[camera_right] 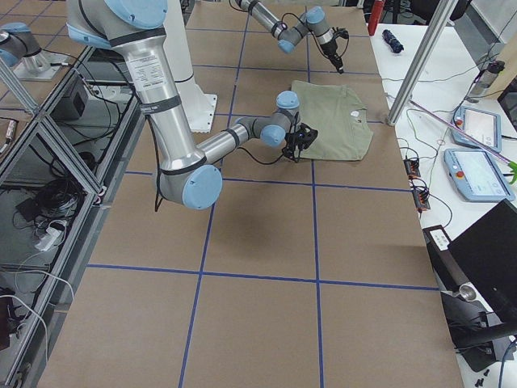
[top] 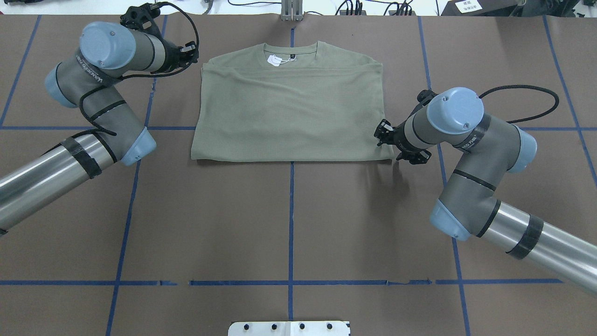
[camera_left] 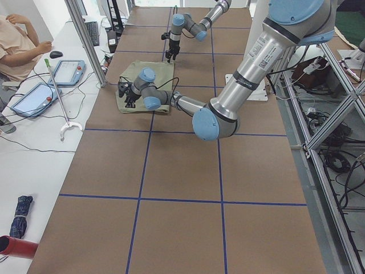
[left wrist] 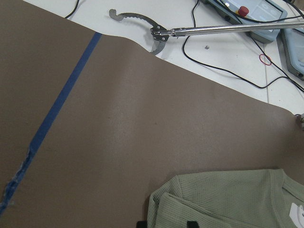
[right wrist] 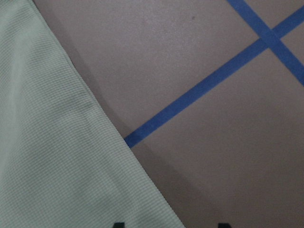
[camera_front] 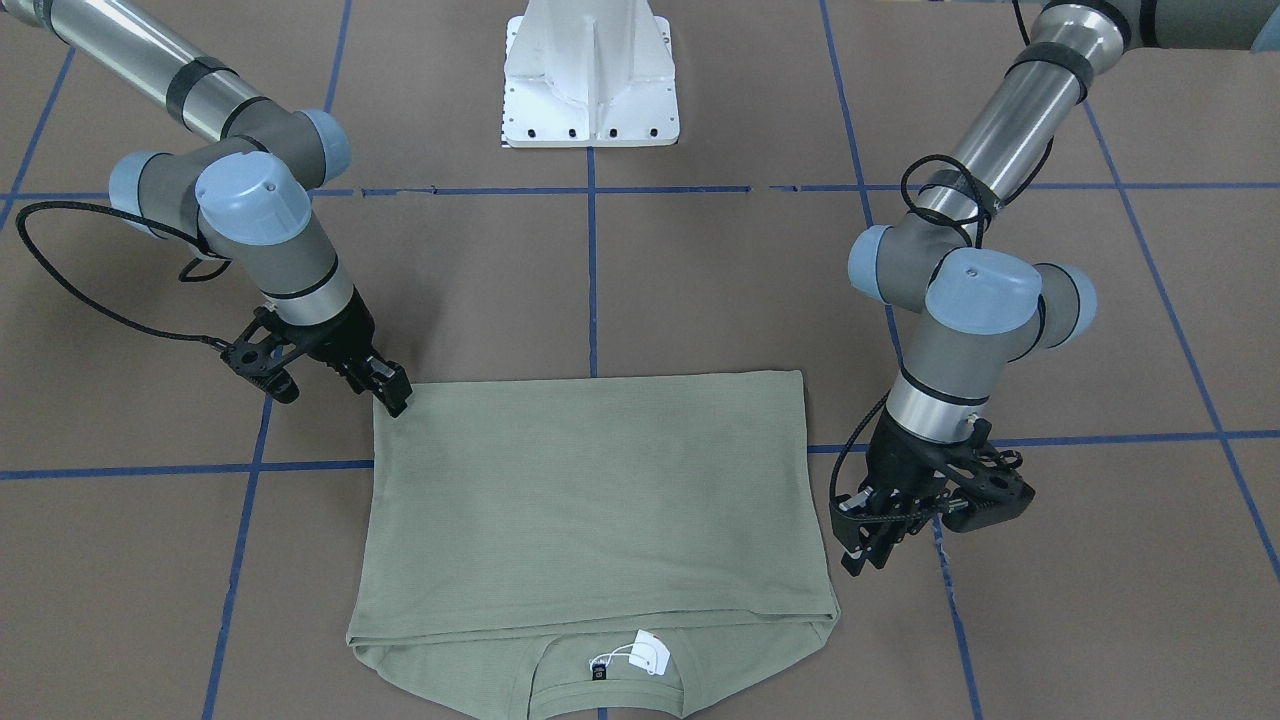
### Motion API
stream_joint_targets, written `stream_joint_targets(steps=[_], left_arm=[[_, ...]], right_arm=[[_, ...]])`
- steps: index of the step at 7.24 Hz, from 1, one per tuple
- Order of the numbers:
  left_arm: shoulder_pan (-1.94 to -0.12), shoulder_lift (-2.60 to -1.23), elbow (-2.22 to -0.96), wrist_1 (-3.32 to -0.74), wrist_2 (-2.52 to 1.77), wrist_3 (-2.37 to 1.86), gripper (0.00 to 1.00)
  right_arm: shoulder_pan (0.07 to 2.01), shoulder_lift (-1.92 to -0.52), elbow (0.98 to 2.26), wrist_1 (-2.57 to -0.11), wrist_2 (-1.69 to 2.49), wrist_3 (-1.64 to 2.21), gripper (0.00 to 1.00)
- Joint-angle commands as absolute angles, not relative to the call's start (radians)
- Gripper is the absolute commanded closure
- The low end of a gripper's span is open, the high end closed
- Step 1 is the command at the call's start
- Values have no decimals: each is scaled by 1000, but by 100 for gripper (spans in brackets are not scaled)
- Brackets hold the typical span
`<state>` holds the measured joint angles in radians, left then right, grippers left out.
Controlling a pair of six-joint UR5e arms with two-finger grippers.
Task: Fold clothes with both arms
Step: 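Grasp the folded shirt corner with the right gripper and rotate it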
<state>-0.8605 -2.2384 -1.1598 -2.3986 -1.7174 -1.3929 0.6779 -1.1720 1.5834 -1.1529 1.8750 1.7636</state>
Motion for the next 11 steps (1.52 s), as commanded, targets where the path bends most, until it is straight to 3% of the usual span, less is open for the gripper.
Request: stream_joint_targets(steps=[1,2,5,7,9,11], left_arm=[[-861,-2238,-1160,-2396,-1717,-1393,60],[-861,-2240,-1160,-2395,-1717,-1393,60],[-861,-2241,-1163,-2388,-1720,-1393,61],[-855,-2189,-1295,-2384,-1762,-1411,60],[-851,-2099,-1475,-2379,-1908,-1506,60],[-847,-2034,-1641,-2332,-2014,-1567,44]], right_arm=[[672,-1181,1586,-1149,1876,1778,83],[672,-1184,1588,-1149,1887,1778,100],[672,-1257,1717,-1153,1920,1776,100],[599,-1456,1991,-1163,1951,1839,100],[404,-1601,2199,-1163,1945,1992,100],[107,-1623,2256,-1163,1936,2112,100]])
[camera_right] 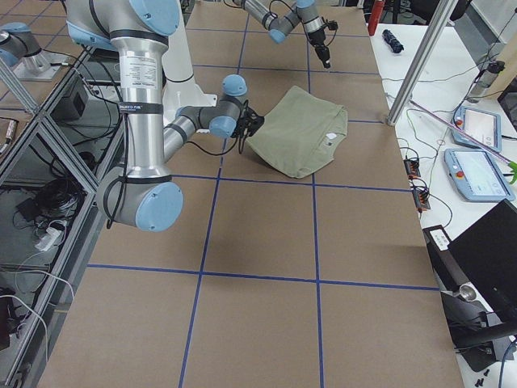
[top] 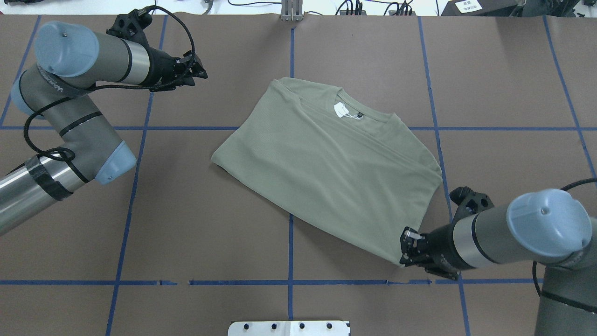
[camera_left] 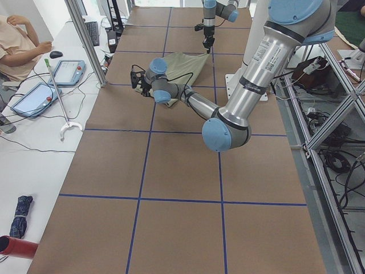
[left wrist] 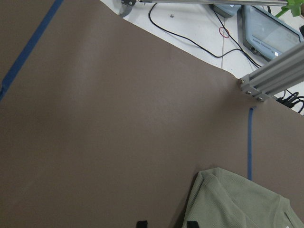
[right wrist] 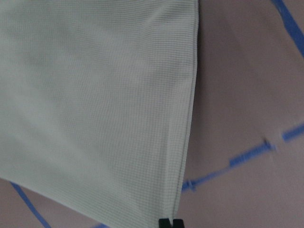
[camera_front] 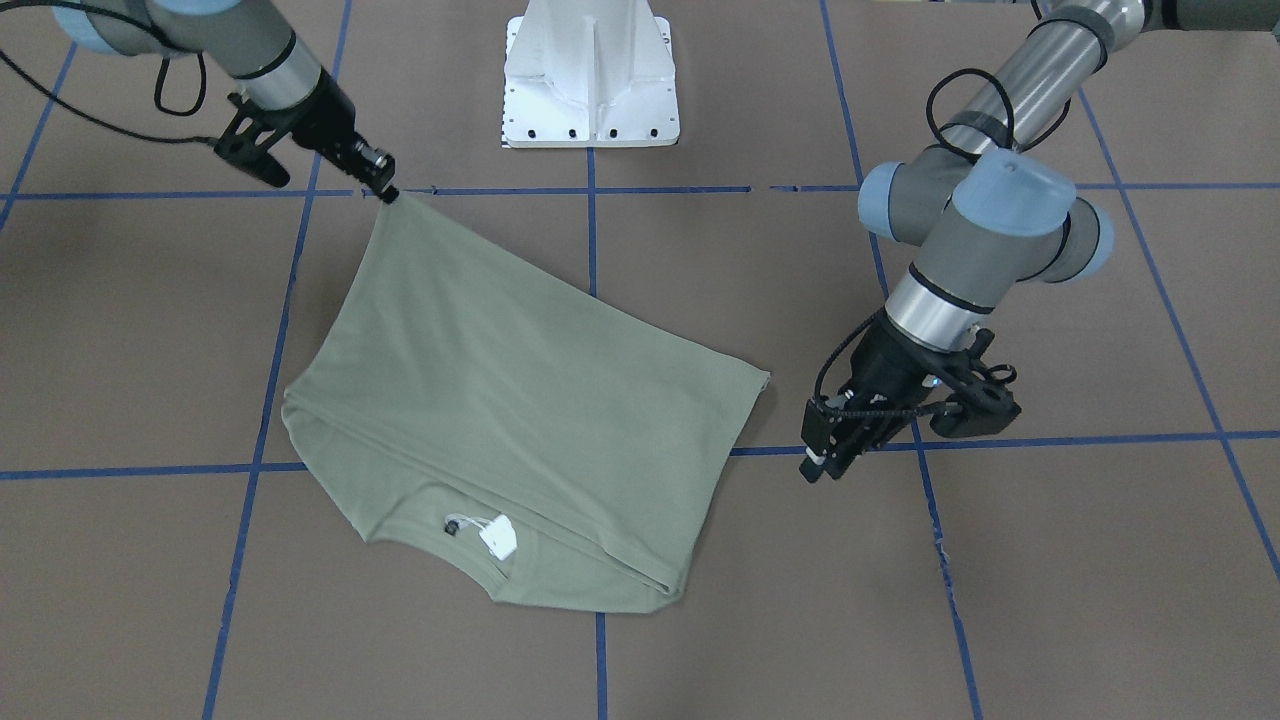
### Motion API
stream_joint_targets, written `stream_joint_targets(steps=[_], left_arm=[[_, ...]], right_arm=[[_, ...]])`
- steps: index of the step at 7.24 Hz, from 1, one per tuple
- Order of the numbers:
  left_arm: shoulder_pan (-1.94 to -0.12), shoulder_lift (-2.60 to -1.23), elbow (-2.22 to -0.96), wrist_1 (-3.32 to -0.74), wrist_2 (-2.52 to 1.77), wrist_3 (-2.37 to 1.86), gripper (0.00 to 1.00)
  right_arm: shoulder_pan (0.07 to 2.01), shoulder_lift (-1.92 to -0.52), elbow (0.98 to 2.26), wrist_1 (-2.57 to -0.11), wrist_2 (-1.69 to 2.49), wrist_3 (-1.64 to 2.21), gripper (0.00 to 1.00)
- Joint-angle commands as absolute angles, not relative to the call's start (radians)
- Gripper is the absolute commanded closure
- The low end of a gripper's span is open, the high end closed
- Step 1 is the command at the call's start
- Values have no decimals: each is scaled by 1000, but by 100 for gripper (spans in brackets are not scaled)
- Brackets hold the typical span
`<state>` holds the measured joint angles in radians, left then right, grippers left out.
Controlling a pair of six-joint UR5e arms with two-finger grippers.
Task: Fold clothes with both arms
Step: 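Grasp the folded shirt corner with the right gripper and rotate it, then move the left gripper to the shirt edge while right gripper holds the collar side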
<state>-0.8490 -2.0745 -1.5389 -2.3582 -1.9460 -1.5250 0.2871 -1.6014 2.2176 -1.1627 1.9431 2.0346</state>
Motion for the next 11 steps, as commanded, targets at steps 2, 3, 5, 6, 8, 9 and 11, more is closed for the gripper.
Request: stream_joint_targets(steps=[2,3,5,6,8,9,11], left_arm=[[-813,-2026,-1722,-2271,-2042,-1616,35],[-777,-2026,-1732,-2270,-2037,-1678,33],[-680,-2022,-1738,-2269,-2029,-1771,31],[-614,-1996,-1741,-2269,-2028,-1825,28],[-501,-1964,-1715,-2246,-1979,-1861,28],[-458,-1980,-1715,-2170,-1924,-1861,29],[-431,-1994,-1707,-2134,-1876,-1859,31]], right_arm=[[-90,-1628,2263,-1163,1852,2151,1],[-154,-1643,2260,-1169,1725,2151,0],[-91,-1644,2264,-1222,1672,2151,0],[7,-1644,2285,-1224,1675,2149,0],[218,-1634,2280,-1224,1680,2140,0],[283,-1622,2276,-1224,1680,2135,0],[350,-1582,2260,-1226,1681,2090,0]])
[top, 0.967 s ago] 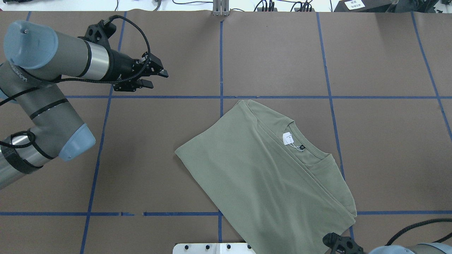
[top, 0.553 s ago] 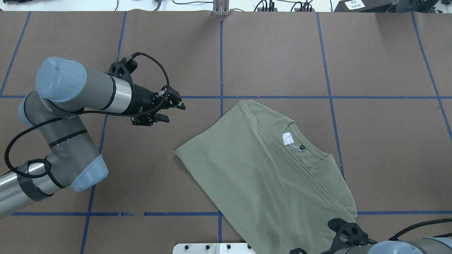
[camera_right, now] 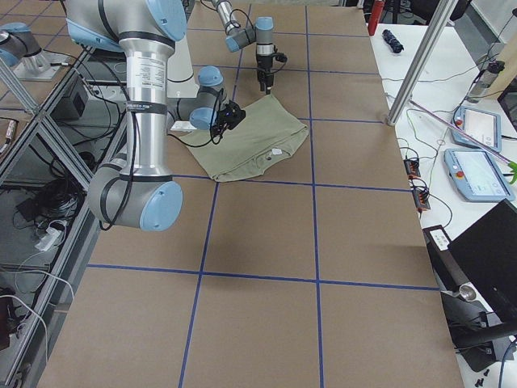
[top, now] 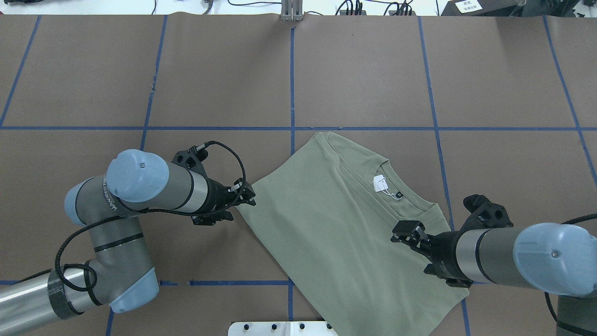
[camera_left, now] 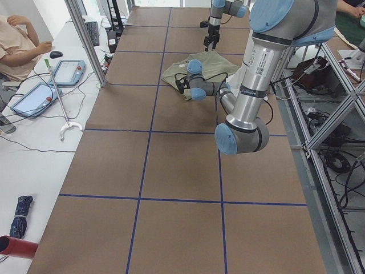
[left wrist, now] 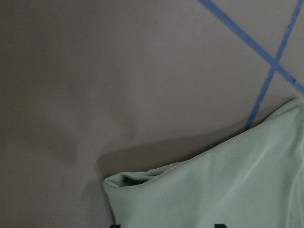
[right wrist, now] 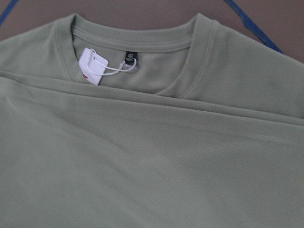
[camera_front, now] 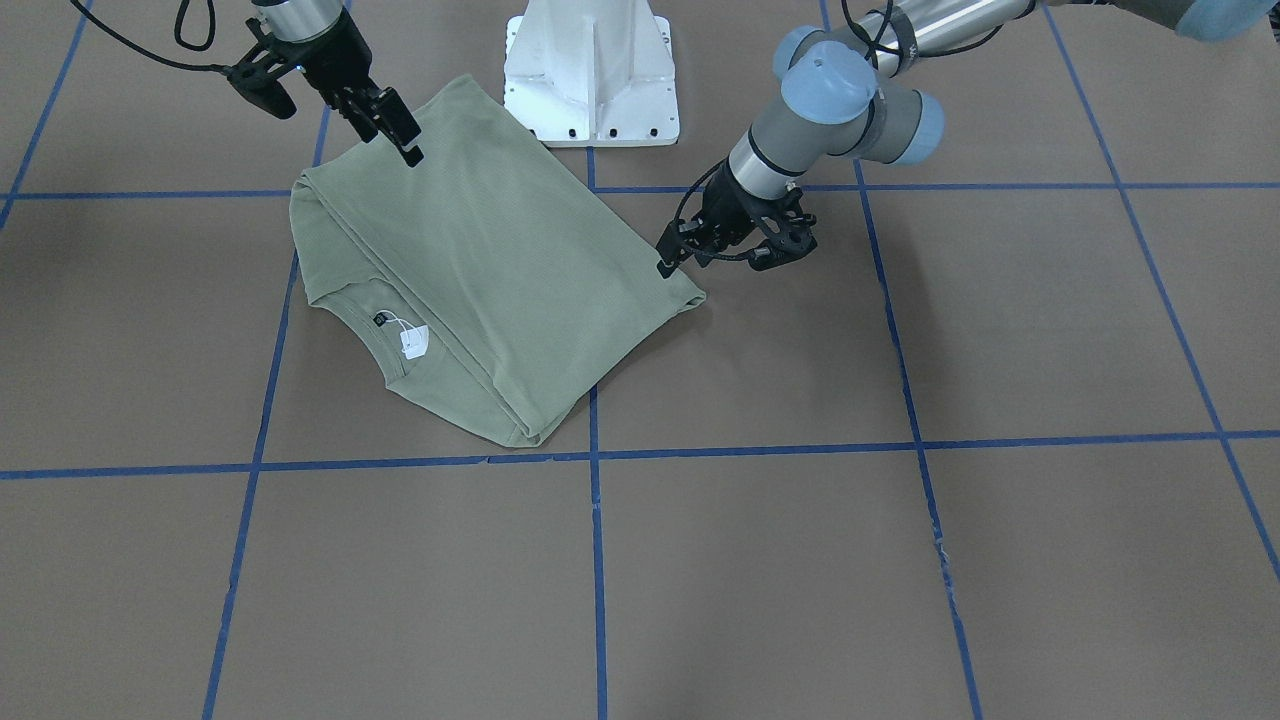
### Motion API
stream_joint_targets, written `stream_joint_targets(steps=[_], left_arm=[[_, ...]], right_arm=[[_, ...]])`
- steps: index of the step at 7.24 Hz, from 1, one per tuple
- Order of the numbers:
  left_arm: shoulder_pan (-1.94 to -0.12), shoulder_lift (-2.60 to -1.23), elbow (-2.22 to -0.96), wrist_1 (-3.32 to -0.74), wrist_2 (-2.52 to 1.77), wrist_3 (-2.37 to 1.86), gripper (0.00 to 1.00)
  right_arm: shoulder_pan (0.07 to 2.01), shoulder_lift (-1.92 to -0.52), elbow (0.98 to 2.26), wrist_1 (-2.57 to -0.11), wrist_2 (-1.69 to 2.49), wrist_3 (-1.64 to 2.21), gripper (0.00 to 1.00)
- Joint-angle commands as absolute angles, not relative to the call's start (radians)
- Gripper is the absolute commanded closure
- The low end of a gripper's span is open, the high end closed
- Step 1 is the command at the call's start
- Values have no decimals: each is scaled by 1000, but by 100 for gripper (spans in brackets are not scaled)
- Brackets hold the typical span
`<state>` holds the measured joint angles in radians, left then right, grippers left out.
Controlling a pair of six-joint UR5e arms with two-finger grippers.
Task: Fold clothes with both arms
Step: 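Move the left gripper to the shirt edge while right gripper holds the collar side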
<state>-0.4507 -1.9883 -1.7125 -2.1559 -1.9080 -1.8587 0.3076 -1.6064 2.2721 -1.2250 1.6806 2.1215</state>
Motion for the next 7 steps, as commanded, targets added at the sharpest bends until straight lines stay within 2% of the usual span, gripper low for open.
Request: stream_joint_targets(steps=[1,2,3,4,5,7], left_arm=[[-431,-1997,-1694,-2134,-1853,-1855,33],[-431,-2002,-1675,-2134,-1847,-1852,37],[-431,-2005,-1675,-2132,-1841,-1852,48],[-431,-2005,-1674,-2131,-1809,-1850,84],[-436,-2005,-1671,-2129,-1804,-1845,100],[-481,-2006,-1667,-2128,-1802,-1768,100]], right_arm=[[351,-1566,2241,-1226,1678,2086,0],[356,-1566,2241,-1226,1678,2085,0],[356,-1566,2241,-1226,1678,2085,0],[356,-1565,2241,-1226,1678,2085,0],[356,-1565,2240,-1226,1678,2085,0],[356,-1562,2240,-1226,1677,2085,0]])
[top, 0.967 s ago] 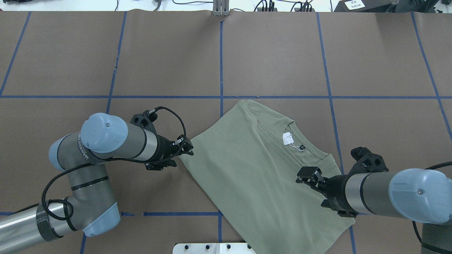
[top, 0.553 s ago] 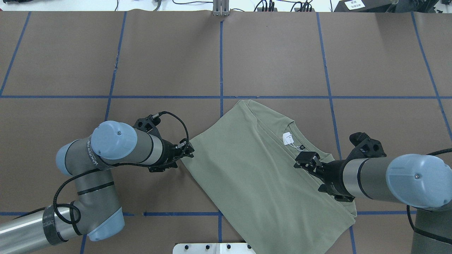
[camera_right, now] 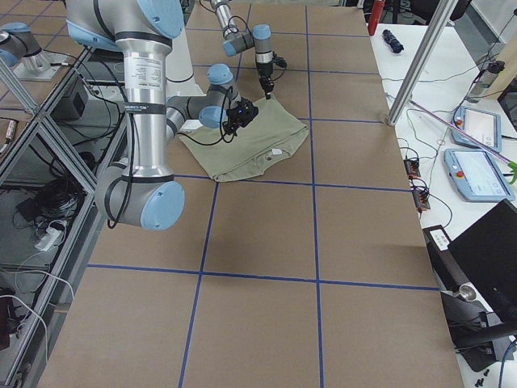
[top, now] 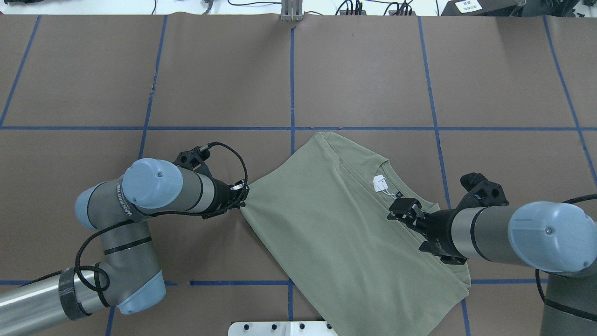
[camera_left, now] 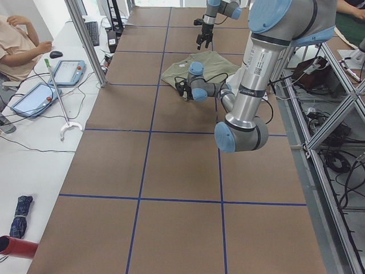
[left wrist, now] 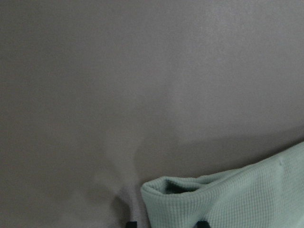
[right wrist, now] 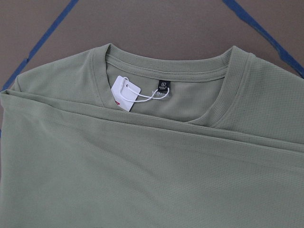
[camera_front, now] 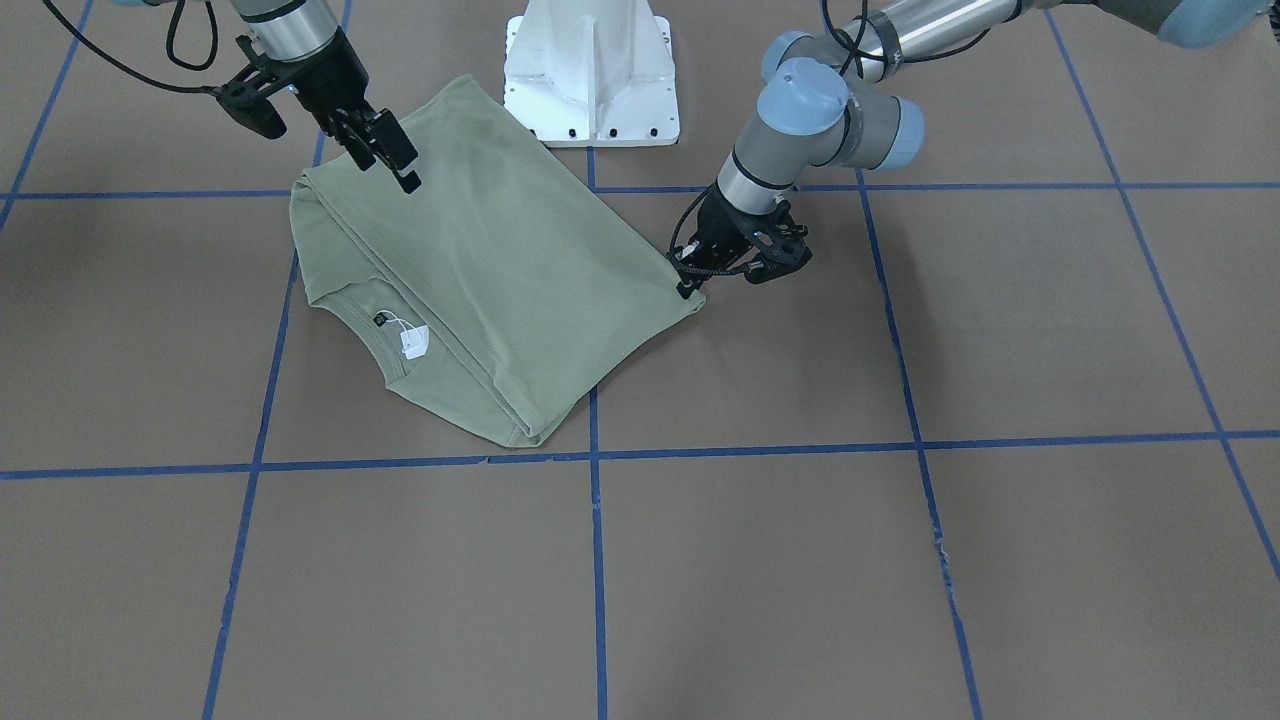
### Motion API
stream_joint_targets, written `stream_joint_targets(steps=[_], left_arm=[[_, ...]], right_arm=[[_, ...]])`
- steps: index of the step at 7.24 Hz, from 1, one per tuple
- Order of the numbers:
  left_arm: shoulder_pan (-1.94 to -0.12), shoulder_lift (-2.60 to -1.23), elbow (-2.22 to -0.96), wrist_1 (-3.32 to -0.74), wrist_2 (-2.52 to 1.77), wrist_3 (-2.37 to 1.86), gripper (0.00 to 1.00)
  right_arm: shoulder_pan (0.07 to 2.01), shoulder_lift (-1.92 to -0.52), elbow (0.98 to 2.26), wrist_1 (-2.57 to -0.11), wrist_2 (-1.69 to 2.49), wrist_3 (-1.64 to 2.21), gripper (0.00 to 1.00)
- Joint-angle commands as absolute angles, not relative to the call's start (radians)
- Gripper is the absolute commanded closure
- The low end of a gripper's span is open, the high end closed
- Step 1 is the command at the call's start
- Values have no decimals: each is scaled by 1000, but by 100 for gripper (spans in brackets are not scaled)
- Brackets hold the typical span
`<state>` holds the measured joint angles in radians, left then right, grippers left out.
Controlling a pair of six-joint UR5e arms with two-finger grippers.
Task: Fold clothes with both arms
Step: 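Drag the shirt with both grippers to straighten it on the table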
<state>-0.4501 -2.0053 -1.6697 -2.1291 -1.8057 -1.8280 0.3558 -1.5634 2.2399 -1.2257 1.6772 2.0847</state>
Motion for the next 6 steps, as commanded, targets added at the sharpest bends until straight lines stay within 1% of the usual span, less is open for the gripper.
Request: stream_joint_targets(steps=[1,2,3,4,5,6], left_arm=[[-518,-2009,-1657,-2129,-1760,-1665,100],[-564,-2061,-1575,-2141,-1706,-1563,100],[-627,-2151,-1451,-2166,-1706,-1539,100],[-693,-2239,-1307,-2284,-1707,-1539,100],[-731,-2322,-1141,-2416,-1710,-1537,100],[-768,-2439,-926,-2522,-1712,-1511,100]], right_arm=[[356,-1562,2240,-1226,1677,2085,0],[356,-1546,2238,-1226,1677,2085,0],[354,-1536,2238,-1226,1677,2085,0],[354,-1511,2220,-1227,1675,2085,0],[354,-1473,2185,-1227,1672,2085,0],[357,-1445,2171,-1227,1671,2086,0]])
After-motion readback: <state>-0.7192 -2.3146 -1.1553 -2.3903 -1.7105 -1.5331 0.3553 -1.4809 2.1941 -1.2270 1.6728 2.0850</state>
